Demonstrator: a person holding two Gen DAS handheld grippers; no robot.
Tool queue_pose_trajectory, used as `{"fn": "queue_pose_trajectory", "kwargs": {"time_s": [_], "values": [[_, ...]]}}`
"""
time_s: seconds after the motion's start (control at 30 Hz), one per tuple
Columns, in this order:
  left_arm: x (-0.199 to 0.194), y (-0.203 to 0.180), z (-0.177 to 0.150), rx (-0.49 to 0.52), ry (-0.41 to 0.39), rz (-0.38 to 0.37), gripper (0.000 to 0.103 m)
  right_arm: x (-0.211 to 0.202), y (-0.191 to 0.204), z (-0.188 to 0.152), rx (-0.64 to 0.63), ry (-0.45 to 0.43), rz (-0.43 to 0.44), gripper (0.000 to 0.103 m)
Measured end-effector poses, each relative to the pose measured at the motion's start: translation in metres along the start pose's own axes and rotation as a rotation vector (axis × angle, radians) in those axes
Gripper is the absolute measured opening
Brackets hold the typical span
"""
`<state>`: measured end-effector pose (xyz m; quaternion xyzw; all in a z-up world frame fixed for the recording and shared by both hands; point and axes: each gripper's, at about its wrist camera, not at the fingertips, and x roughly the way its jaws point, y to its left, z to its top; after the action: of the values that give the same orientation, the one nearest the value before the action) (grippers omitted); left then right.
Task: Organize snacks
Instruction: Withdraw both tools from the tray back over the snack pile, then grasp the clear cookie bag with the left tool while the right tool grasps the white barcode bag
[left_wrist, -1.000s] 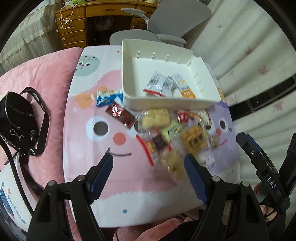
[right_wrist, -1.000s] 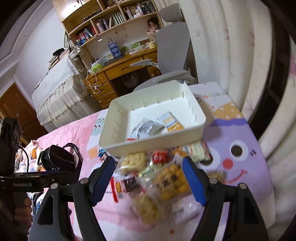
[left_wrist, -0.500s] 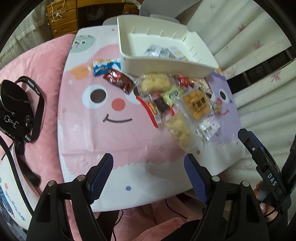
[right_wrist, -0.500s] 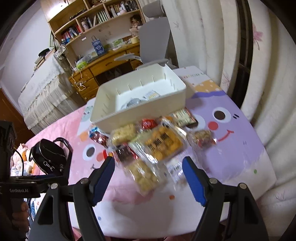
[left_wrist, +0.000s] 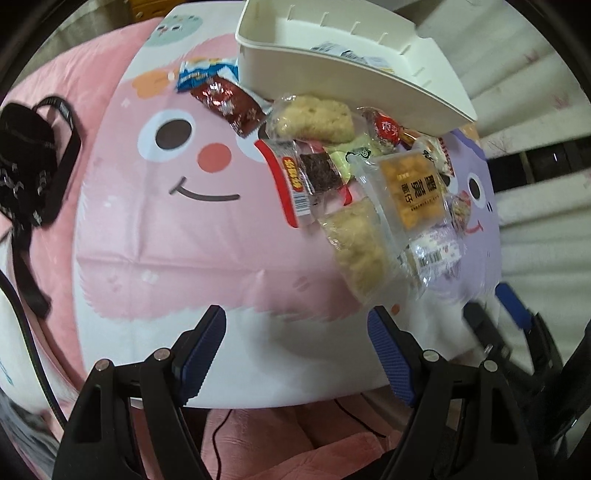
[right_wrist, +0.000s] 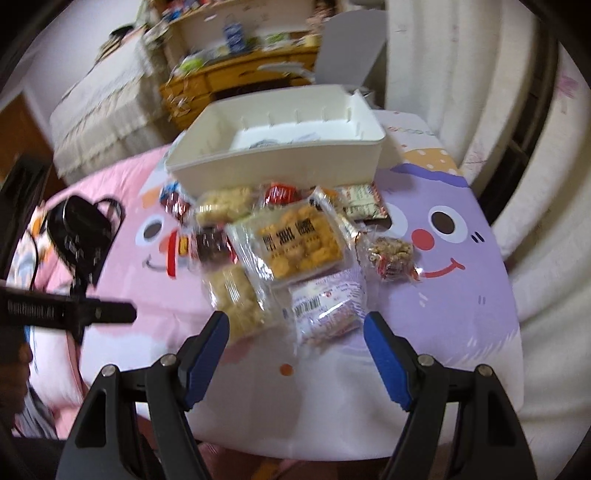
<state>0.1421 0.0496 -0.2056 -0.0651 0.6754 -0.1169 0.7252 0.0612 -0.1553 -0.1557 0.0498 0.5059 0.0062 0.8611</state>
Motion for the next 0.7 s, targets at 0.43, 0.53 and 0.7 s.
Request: {"fn": "queue_pose_trajectory", "kwargs": {"time_s": [0.43, 0.53, 0.7], "values": [[0.046, -0.022, -0.003, -0.273, -0.018, -0.004, 0.078, 0.052, -0.024, -0.001, -0.238, 0.132, 0.126, 0.076], [0.054, -0.029, 0.001, -0.302, -0.025, 0.008, 0.078, 0.061, -0.028, 0.001, -0.28, 0.146, 0.154, 0.076], [0.07, -0.037, 0.012, -0.337, -0.022, 0.04, 0.078, 0.072, -0.029, 0.006, -0.341, 0.149, 0.183, 0.076]]}}
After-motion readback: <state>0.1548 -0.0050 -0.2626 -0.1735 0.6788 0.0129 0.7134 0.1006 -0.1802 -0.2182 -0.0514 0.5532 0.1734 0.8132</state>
